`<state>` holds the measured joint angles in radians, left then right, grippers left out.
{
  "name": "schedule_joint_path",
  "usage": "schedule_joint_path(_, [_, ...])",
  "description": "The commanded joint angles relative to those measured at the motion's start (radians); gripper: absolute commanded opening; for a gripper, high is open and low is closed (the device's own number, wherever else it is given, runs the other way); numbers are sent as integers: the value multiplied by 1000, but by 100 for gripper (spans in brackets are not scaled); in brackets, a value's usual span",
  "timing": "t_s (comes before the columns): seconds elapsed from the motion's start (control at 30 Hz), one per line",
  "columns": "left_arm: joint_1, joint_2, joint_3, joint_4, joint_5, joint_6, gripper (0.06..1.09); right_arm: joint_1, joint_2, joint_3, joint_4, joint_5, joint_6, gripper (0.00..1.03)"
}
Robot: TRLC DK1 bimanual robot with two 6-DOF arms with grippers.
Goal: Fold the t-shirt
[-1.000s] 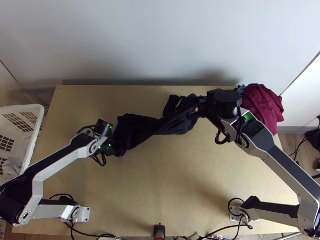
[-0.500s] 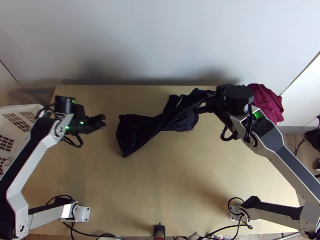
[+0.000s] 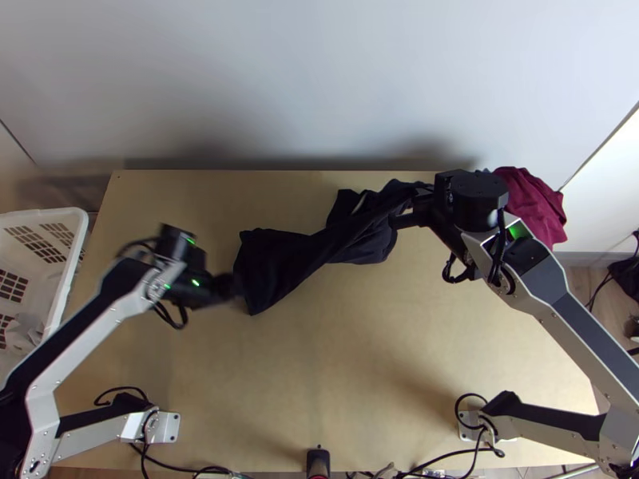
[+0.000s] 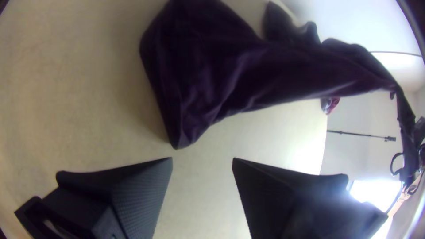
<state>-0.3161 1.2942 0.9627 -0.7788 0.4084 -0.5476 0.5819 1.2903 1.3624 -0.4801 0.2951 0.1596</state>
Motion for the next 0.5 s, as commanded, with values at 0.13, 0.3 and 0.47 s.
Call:
schedule_joint_path(0.13, [-181,103,-93,99,-25,-32,80,-7,0,-8,1,1,-2,3])
schedule_joint_path(0.3, [-190,154,-99,162,-105,-46,79,-14,0,-6,1,1,-2,3])
schedule_joint_path(0.47, [-181,191,-107,219,-135,-54,79,-19,-2,-6,0,1,-3,3])
